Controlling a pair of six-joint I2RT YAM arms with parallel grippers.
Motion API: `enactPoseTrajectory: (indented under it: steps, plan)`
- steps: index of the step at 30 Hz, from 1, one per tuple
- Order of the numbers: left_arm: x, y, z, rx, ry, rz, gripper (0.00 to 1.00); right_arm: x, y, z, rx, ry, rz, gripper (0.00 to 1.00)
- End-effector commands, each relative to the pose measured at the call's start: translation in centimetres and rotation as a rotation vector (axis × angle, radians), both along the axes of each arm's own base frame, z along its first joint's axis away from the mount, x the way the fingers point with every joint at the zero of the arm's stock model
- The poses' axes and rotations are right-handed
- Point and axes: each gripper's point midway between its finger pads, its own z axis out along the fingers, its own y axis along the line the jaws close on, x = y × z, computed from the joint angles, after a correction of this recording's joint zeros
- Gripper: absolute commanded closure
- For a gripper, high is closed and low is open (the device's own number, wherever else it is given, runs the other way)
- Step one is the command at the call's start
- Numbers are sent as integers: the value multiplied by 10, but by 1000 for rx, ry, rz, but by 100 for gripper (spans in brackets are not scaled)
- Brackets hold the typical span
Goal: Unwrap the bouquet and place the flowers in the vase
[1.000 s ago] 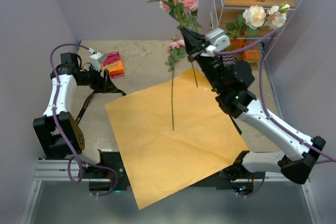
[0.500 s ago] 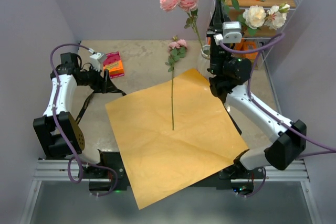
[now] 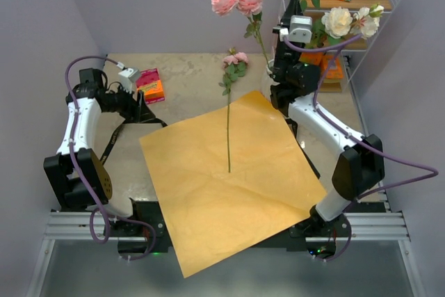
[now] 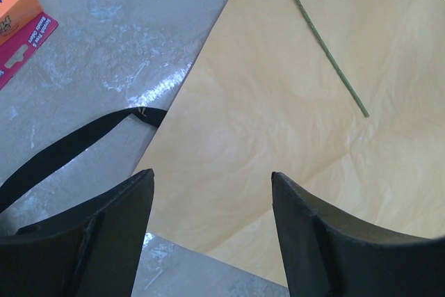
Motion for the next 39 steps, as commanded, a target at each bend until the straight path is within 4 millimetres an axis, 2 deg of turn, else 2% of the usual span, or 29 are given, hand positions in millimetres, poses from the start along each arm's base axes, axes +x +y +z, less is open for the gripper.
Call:
enactPoseTrajectory:
  steps: [1, 8, 19, 25, 26, 28, 29, 30, 33, 34, 35, 37, 39]
  plan:
    - [6, -2, 14, -12, -44, -24, 27, -7, -13, 15, 70, -77, -20, 100]
    - [8, -1, 20, -5, -61, -27, 27, 16, -7, -19, 57, -21, -49, 100]
    - [5, -1, 17, 3, -54, -31, 27, 44, -2, -71, 12, 110, -77, 100]
    - [2, -2, 20, 5, -61, -33, 27, 46, -7, -102, 22, 227, -60, 100]
    - [1, -2, 22, 6, -68, -33, 27, 48, -2, -112, 39, 265, -19, 96]
    - [1, -2, 23, 0, -68, -34, 27, 43, -2, -117, 32, 315, 9, 84]
    - [0, -3, 25, 0, -70, -32, 28, 41, -1, -128, 38, 341, 29, 74]
    - [-1, -3, 26, -3, -71, -33, 28, 35, -2, -127, 39, 352, 38, 61]
    - [-2, -4, 28, -7, -76, -33, 27, 26, 5, -142, 9, 403, 65, 52]
    - [-2, -4, 29, -5, -78, -32, 27, 16, 9, -136, 10, 391, 83, 51]
    - [-3, -5, 30, -7, -79, -31, 27, 11, 12, -142, 0, 404, 93, 49]
    - [-3, -5, 33, -10, -82, -31, 27, -3, 19, -140, -1, 412, 122, 44]
    - [-5, -6, 35, -13, -86, -34, 27, -10, 24, -149, -2, 453, 143, 41]
